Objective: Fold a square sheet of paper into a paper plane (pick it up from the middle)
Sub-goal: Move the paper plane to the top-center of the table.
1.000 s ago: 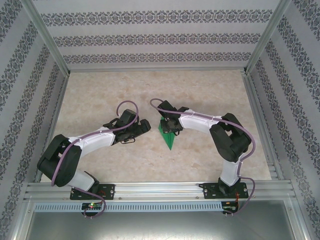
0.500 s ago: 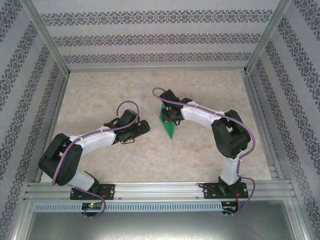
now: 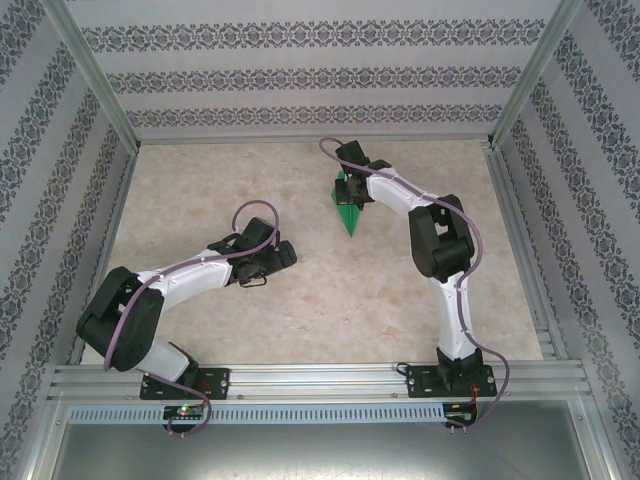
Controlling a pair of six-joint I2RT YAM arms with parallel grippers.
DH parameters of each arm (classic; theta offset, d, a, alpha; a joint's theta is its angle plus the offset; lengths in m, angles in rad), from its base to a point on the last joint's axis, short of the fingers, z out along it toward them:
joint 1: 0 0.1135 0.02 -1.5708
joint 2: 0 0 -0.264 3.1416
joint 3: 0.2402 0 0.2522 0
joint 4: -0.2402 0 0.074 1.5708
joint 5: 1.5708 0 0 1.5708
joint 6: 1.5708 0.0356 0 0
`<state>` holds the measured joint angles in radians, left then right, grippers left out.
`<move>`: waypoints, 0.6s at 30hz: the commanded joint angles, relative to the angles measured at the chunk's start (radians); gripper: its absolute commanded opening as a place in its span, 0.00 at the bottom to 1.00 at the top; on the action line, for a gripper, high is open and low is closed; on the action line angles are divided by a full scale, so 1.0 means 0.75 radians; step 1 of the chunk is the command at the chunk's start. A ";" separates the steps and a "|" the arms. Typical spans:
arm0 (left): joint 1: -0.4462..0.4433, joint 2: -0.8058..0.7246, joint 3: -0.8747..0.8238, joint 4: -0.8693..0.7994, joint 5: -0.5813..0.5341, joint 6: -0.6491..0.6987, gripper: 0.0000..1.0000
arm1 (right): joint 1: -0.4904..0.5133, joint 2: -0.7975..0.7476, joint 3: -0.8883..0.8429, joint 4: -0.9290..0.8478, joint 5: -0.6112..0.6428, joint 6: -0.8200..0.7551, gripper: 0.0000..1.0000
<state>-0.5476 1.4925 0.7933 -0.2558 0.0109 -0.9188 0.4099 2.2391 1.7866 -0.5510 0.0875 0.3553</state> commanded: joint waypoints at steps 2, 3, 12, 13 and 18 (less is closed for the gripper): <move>0.012 -0.014 0.041 -0.065 -0.030 0.029 1.00 | -0.015 0.064 0.075 -0.090 0.000 -0.005 0.13; 0.012 -0.016 0.043 -0.068 -0.033 0.028 1.00 | -0.017 0.072 0.087 -0.101 0.004 0.002 0.14; 0.058 -0.088 0.148 -0.289 -0.213 0.103 1.00 | -0.018 -0.048 0.143 -0.236 0.035 0.044 0.33; 0.073 -0.112 0.162 -0.315 -0.241 0.121 1.00 | -0.020 -0.084 0.128 -0.239 0.030 0.053 0.37; 0.221 -0.232 0.246 -0.430 -0.375 0.249 1.00 | -0.031 -0.368 -0.030 -0.191 0.035 0.090 0.64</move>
<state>-0.4332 1.3727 0.9337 -0.4736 -0.1638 -0.8165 0.4007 2.1227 1.8057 -0.6914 0.0887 0.3954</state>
